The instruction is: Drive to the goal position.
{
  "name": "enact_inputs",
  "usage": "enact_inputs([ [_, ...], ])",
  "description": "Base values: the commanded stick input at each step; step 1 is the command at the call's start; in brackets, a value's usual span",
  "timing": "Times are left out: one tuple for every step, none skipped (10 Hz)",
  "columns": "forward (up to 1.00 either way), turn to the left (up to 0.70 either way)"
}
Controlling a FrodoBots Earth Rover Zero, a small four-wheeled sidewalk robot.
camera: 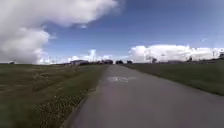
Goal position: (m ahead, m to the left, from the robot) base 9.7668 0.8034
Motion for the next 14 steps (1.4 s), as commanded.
enact_inputs([
  [0.70, -0.20],
  [0.70, -0.33],
  [0.70, -0.29],
  [0.70, -0.24],
  [0.70, 0.00],
  [0.70, 0.00],
  [0.70, 0.00],
  [0.70, 0.00],
  [0.70, 0.00],
  [0.70, 0.00],
  [0.70, 0.00],
  [0.70, 0.00],
  [0.70, 0.00],
  [0.70, 0.00],
])
